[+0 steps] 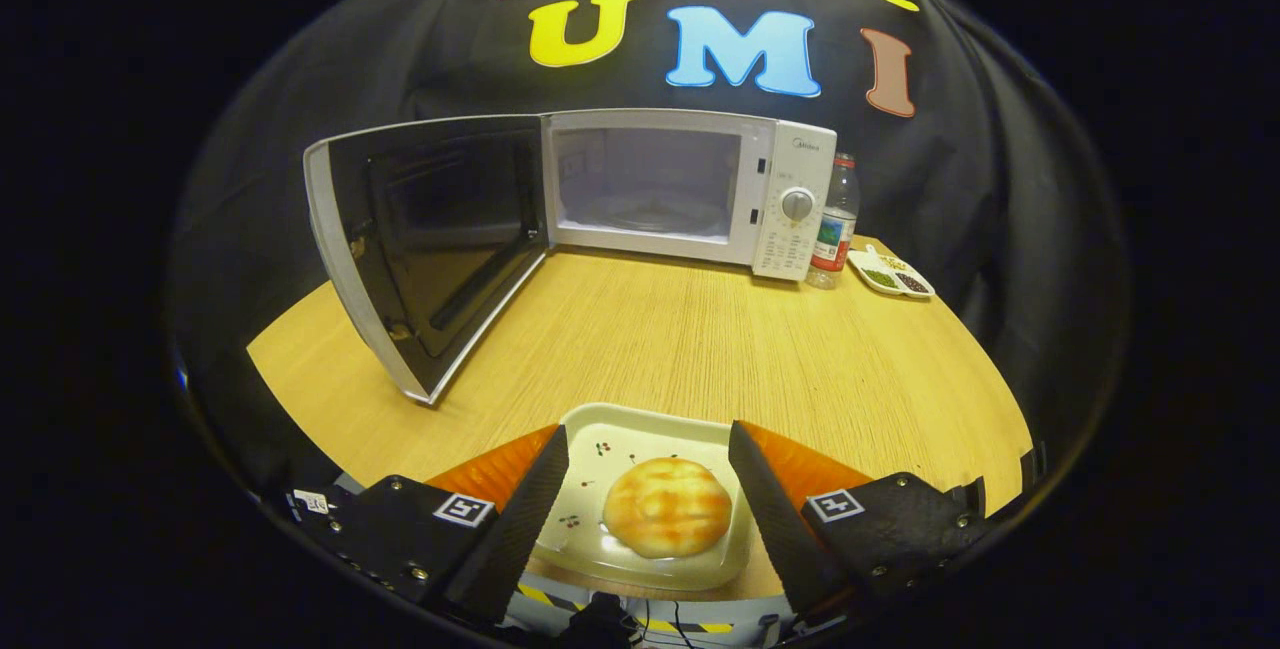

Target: Open the microwave, put the food inside, and close the microwave door.

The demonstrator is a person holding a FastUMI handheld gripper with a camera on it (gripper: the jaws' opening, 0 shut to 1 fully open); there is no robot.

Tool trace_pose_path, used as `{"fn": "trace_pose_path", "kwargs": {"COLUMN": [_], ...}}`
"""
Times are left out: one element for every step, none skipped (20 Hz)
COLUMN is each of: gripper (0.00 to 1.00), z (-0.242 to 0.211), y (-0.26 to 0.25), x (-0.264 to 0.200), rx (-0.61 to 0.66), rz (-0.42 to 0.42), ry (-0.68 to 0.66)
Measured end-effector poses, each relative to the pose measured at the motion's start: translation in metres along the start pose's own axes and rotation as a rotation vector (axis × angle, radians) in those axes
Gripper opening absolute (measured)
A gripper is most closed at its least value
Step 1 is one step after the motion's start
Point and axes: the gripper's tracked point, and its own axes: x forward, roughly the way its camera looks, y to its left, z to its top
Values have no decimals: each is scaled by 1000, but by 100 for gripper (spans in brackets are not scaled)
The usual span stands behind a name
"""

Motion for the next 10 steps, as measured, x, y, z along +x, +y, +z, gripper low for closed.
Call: {"fn": "trace_pose_path", "kwargs": {"gripper": [98,98,98,98,98,98,98,98,98,98], "z": [-5,-11,-15,-20,-27,-32,-37,-41,-44,-47], "y": [-2,-4,-5,-5,-6,-7,-8,-9,-8,-9], "x": [2,3,5,9,11,11,12,13,14,15], "rx": [6,11,15,18,21,22,24,25,25,24], "rz": [-2,-4,-5,-5,-3,-5,-4,-3,-2,-2], "ry": [13,26,41,57,74,88,99,106,114,120]}}
